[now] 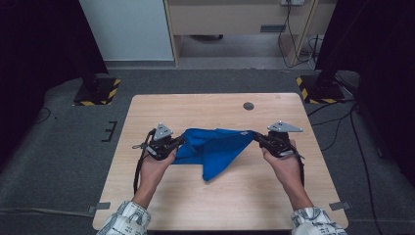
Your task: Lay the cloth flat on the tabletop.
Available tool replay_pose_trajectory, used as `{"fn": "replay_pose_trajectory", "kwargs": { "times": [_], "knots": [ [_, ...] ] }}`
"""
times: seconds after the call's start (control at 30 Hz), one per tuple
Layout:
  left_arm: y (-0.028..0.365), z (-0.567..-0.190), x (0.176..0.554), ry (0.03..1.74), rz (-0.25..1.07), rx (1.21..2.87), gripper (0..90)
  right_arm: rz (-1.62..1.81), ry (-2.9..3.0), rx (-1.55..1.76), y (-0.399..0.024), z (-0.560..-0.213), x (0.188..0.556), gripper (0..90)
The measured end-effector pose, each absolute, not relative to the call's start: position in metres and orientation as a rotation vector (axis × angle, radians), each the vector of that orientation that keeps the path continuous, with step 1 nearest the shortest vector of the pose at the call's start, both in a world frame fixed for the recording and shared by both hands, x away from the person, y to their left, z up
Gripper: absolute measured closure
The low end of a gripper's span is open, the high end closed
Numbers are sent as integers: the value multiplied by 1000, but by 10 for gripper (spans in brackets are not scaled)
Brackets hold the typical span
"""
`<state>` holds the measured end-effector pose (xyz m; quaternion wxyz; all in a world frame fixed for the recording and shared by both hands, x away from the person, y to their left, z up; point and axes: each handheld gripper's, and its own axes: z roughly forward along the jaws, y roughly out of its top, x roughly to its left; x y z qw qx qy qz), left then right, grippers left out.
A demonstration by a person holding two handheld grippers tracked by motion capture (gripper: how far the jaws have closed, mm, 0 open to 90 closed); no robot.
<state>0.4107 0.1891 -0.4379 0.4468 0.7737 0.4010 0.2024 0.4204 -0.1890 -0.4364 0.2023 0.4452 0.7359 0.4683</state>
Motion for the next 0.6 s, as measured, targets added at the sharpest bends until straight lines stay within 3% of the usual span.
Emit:
{"fn": "replay_pose_trajectory", "kwargs": {
  "times": [0.6],
  "knots": [
    [187, -425, 411, 929, 508, 1934, 885, 1316, 2050, 1246, -200, -422, 419, 898]
  ]
}}
